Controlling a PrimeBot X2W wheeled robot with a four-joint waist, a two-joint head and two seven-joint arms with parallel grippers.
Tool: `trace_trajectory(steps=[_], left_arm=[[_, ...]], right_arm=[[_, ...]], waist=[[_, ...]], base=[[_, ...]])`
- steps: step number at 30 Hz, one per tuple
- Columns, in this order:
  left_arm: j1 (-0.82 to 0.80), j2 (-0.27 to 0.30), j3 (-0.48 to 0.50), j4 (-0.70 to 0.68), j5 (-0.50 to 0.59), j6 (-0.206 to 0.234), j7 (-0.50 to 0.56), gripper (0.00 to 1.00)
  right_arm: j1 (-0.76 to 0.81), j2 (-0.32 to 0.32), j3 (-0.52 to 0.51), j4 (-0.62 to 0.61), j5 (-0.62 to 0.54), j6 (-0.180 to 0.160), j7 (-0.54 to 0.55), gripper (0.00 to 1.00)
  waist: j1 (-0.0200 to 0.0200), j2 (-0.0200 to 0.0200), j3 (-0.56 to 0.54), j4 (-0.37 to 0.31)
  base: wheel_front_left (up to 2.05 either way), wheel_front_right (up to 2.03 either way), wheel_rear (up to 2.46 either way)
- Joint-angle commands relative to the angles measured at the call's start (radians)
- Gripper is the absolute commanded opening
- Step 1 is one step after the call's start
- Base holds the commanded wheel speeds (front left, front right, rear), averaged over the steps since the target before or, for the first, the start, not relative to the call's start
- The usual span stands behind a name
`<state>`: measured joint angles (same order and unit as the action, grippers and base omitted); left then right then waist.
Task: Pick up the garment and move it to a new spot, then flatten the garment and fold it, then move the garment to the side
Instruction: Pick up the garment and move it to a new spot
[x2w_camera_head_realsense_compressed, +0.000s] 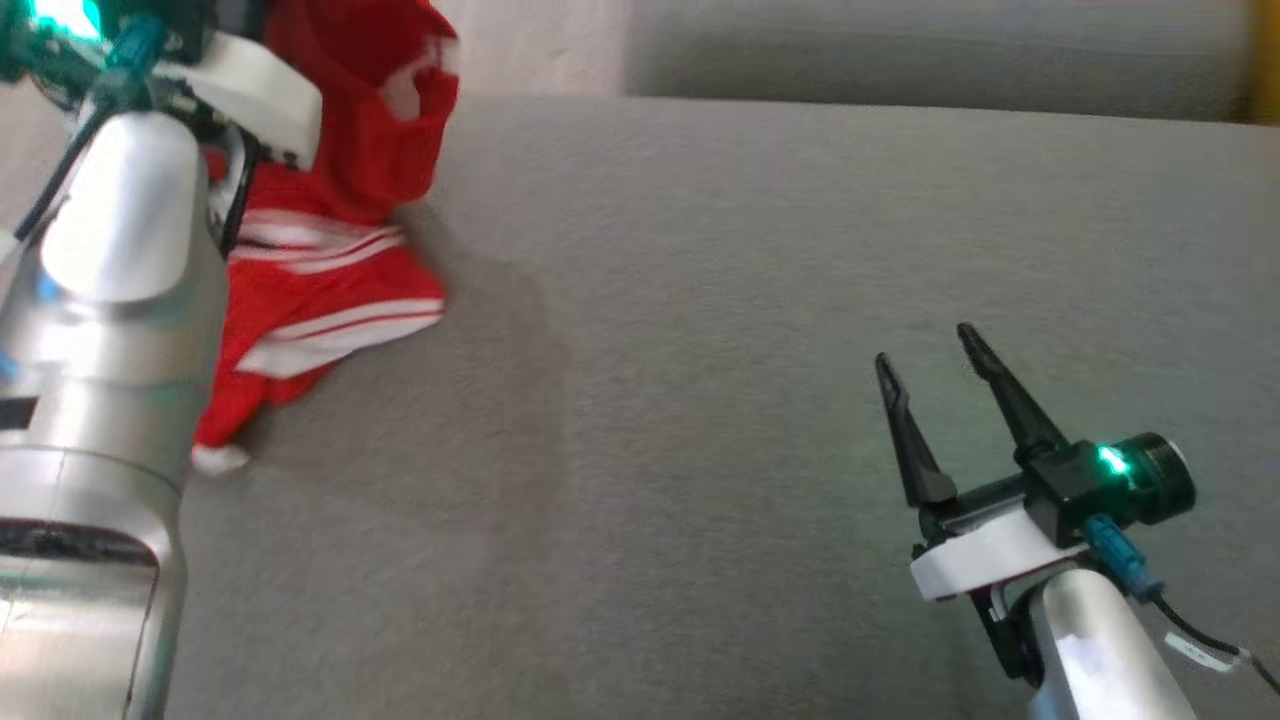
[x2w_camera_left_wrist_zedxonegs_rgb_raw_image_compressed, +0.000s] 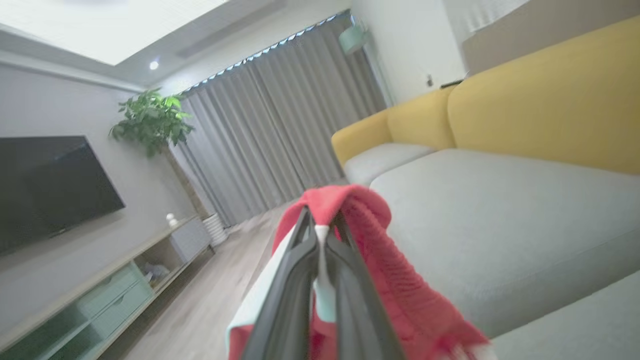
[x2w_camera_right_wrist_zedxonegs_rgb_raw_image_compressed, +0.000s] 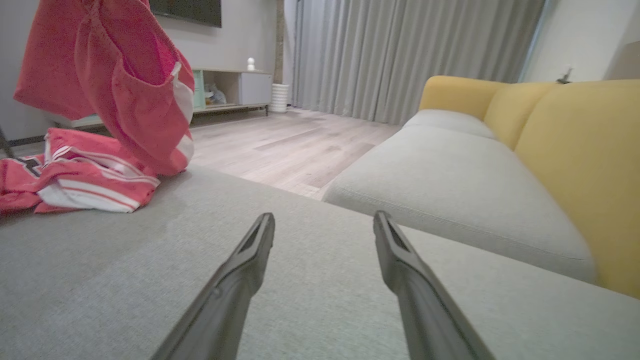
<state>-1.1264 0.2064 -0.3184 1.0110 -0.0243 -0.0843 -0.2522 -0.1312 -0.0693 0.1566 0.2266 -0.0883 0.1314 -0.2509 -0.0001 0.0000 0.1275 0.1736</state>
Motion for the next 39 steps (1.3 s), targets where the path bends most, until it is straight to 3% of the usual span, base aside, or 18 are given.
trace_trajectory(steps=[1, 8, 12, 19, 24, 25, 26, 30, 31, 34, 39], left_arm=[[-0.068, 0.045, 0.008, -0.048, 0.009, -0.005, -0.003, 0.0], [-0.115, 0.016, -0.041, -0.149, -0.006, -0.033, 0.048, 0.0], [-0.112, -0.029, -0.02, -0.21, -0.087, -0.04, 0.087, 0.0], [0.022, -0.079, -0.069, -0.205, -0.184, -0.045, 0.161, 0.0], [0.228, -0.083, -0.155, -0.133, -0.18, -0.042, 0.089, 0.0], [0.268, -0.085, -0.163, -0.113, -0.176, -0.031, 0.066, 0.27], [0.305, -0.087, -0.166, -0.096, -0.172, -0.011, 0.042, 1.0], [0.438, -0.108, -0.123, -0.093, -0.193, 0.108, -0.007, 1.0], [0.438, -0.108, -0.123, -0.093, -0.193, 0.108, -0.007, 1.0], [0.558, -0.119, -0.092, -0.239, -0.183, 0.177, -0.009, 1.0], [0.799, -0.131, -0.019, -0.466, -0.18, 0.241, -0.009, 1.0]], right_arm=[[-0.018, 0.009, 0.011, -0.045, 0.009, -0.001, -0.011, 1.0], [-0.001, 0.018, -0.021, -0.09, 0.03, -0.001, -0.011, 1.0], [0.011, 0.019, -0.029, -0.115, 0.061, -0.001, -0.011, 1.0], [0.014, 0.019, -0.032, -0.12, 0.086, -0.001, -0.011, 1.0], [0.014, 0.019, -0.006, -0.105, 0.108, -0.001, -0.011, 1.0], [0.013, 0.019, -0.002, -0.102, 0.113, -0.001, -0.011, 1.0], [0.013, 0.019, 0.001, -0.099, 0.117, -0.001, -0.011, 1.0], [0.019, 0.019, 0.0, -0.082, 0.124, -0.001, -0.011, 1.0], [0.019, 0.019, 0.0, -0.082, 0.124, -0.001, -0.011, 1.0], [0.034, 0.019, -0.012, -0.071, 0.127, -0.001, -0.011, 1.0], [0.077, 0.019, -0.024, -0.044, 0.137, -0.001, -0.011, 1.0]], waist=[[0.0001, 0.0, -0.079, -0.126], [0.0001, 0.0, -0.127, -0.312], [0.0001, 0.0, -0.129, -0.412], [0.0001, 0.0, -0.11, -0.483], [0.0001, 0.0, -0.079, -0.502], [0.0001, 0.0, -0.071, -0.502], [0.0001, 0.0, -0.065, -0.501], [0.0001, 0.0, -0.05, -0.481], [0.0001, 0.0, -0.05, -0.481], [0.0001, 0.0, -0.05, -0.446], [0.0001, 0.0, -0.089, -0.374]], base=[[0.0, 0.0, 0.0], [0.0, 0.0, 0.0], [0.0, 0.0, 0.0], [0.0, 0.0, 0.0], [0.0, 0.0, 0.0], [0.0, 0.0, 0.0], [0.0, 0.0, 0.0], [0.0, 0.0, 0.0], [0.0, 0.0, 0.0], [0.0, 0.0, 0.0], [0.0, 0.0, 0.0]])
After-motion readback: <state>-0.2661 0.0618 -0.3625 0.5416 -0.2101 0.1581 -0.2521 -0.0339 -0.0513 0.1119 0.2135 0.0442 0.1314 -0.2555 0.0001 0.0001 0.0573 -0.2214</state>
